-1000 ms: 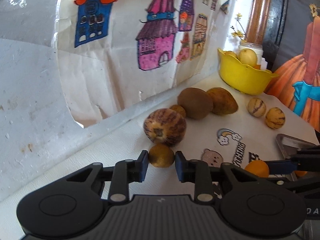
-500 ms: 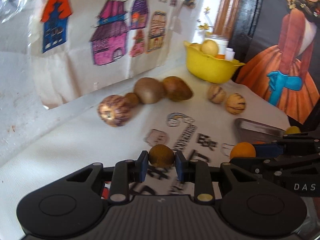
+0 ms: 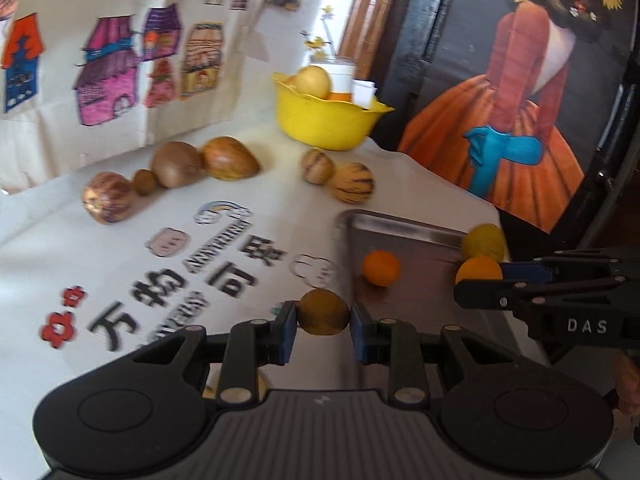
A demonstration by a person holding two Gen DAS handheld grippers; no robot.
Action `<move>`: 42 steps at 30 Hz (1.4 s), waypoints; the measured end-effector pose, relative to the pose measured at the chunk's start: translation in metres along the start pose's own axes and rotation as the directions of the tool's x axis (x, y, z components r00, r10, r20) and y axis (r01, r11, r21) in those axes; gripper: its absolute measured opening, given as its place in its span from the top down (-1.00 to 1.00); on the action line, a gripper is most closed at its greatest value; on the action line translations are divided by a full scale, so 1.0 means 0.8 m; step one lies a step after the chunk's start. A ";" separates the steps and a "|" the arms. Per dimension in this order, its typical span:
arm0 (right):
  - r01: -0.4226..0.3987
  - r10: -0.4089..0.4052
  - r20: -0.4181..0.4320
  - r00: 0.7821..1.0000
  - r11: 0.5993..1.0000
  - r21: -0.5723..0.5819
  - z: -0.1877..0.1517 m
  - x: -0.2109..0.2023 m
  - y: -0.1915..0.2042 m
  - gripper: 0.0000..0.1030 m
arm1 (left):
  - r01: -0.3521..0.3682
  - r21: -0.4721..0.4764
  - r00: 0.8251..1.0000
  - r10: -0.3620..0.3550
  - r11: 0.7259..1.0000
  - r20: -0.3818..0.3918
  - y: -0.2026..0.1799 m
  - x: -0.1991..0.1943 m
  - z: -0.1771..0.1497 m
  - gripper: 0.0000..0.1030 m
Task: Organize fruits
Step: 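Carry the orange in the right gripper and the brown fruit in the left to the tray, then open the right gripper over the tray while the left lowers and releases the brown fruit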
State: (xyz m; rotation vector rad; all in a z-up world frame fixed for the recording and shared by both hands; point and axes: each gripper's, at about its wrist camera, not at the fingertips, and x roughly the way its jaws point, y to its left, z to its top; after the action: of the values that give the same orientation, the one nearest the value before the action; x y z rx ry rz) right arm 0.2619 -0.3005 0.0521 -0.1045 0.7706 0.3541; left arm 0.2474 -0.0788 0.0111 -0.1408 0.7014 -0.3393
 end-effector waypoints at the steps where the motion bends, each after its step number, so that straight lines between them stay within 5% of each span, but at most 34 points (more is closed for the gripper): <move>1: 0.016 -0.016 0.006 1.000 1.000 0.002 -0.003 -0.002 -0.007 0.28 | 0.006 0.002 1.000 -0.006 1.000 -0.003 -0.006 0.002 -0.001 0.39; 14: 0.121 -0.118 -0.034 0.992 0.989 0.087 -0.038 0.024 -0.065 0.28 | 0.075 0.136 0.997 -0.073 0.988 -0.020 -0.062 0.049 -0.006 0.39; 36: 0.157 -0.157 -0.020 0.987 0.987 0.028 -0.044 0.033 -0.069 0.20 | 0.076 0.115 0.996 -0.071 0.990 -0.053 -0.059 0.081 -0.004 0.38; 42: 0.164 -0.164 0.002 0.987 0.987 -0.002 -0.043 0.014 -0.062 0.00 | 0.080 0.084 0.996 -0.076 0.993 -0.046 -0.057 0.071 0.001 0.11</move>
State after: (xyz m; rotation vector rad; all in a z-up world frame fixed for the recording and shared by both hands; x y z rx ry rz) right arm 0.2643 -0.3514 0.0178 -0.1682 0.7543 0.1990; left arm 0.2765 -0.1414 -0.0117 -0.0800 0.7240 -0.4479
